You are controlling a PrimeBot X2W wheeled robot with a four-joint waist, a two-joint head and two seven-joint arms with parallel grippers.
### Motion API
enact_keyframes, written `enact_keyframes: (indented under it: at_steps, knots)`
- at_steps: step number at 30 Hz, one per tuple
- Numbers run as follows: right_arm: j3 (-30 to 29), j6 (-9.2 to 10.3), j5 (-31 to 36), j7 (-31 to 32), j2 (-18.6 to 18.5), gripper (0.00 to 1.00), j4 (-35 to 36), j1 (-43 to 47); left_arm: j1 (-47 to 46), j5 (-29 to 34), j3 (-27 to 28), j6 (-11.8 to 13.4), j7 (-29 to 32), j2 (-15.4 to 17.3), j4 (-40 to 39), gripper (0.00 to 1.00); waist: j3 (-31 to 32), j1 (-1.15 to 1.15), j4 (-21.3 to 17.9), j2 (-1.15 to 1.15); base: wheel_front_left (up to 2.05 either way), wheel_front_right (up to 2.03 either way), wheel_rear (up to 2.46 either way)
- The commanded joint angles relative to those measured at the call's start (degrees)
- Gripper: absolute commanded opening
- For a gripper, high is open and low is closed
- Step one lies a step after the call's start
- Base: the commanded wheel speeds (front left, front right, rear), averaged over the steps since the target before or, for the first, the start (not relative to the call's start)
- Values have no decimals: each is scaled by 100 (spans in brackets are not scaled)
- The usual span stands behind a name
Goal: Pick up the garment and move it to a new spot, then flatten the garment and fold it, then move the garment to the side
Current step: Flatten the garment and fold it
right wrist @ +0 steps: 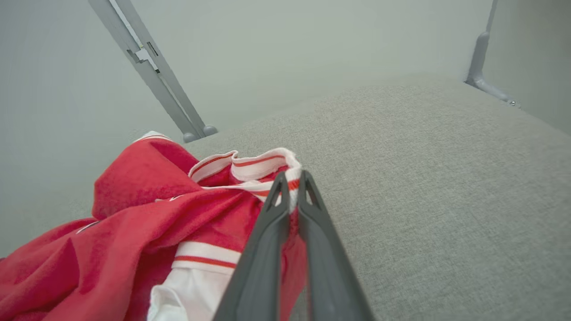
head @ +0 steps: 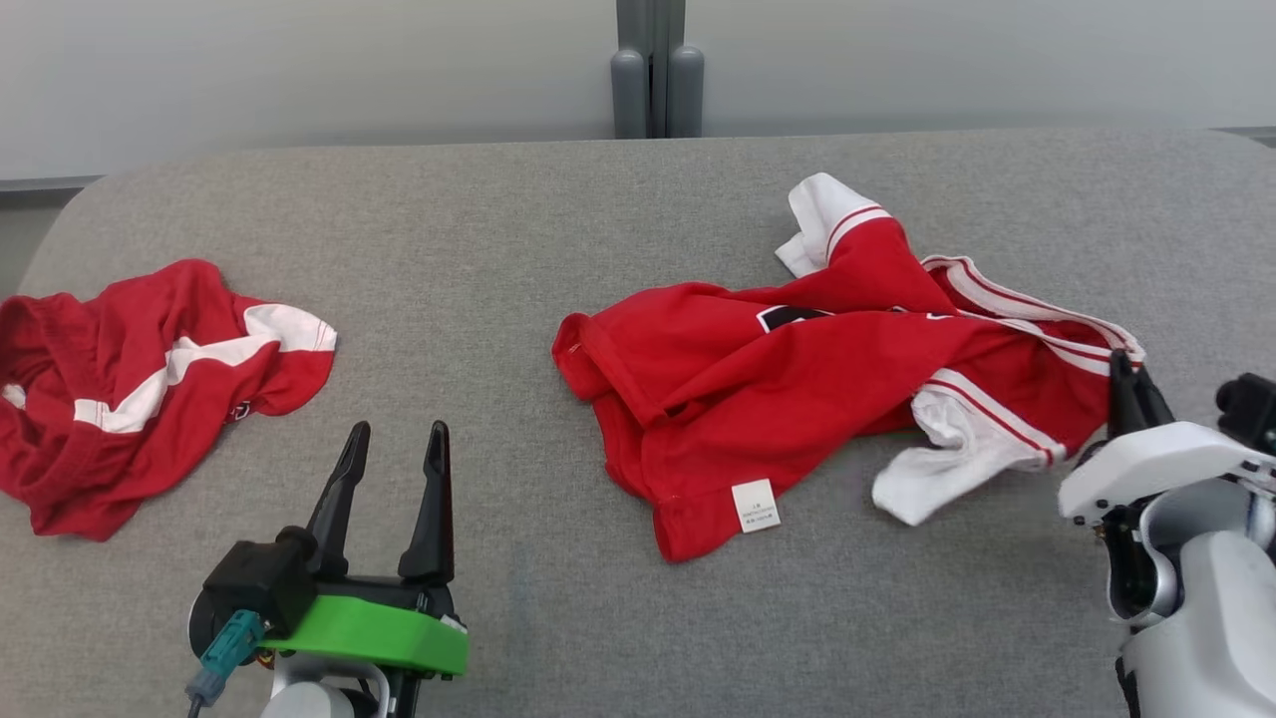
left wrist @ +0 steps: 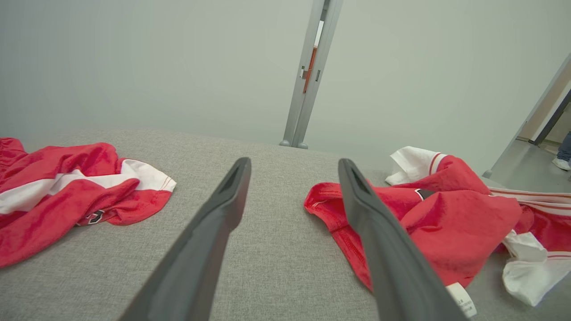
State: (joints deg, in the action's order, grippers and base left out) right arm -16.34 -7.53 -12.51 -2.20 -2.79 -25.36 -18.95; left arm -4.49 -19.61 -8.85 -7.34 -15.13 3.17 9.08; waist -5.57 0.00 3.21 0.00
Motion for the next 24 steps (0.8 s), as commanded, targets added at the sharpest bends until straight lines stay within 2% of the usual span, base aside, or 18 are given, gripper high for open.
enact_keyframes:
  at_steps: [1,6,8,9,13,16,24]
  knots:
    - [-157,8,-157,-57,-18,0,-40,109,-10,36,26,-20,-2,24,-18,100,19,0,-56,0,0,0,0]
    - [-651,7,-139,-95,-20,0,-284,-22,-19,50,44,-20,-2,49,-29,100,17,0,-149,0,0,0,0]
    - [-866,8,67,-108,-21,0,-384,-100,-28,54,45,-20,-2,50,-27,100,16,0,-176,0,0,0,0]
    - [-980,8,289,-131,-21,100,-425,-133,-32,53,40,-20,-2,49,-25,100,19,0,-185,0,0,0,0]
    - [-1256,7,1209,-289,-15,100,-398,-243,-42,49,20,-20,-2,46,-3,100,37,0,-196,0,0,0,0]
    - [-1252,7,1692,-536,-17,100,-230,-265,-42,34,12,-20,-1,44,12,100,59,0,-198,0,0,0,0]
    - [-41,8,1713,-1161,-18,100,465,294,147,27,91,-20,-2,59,25,100,208,0,-303,0,0,0,0]
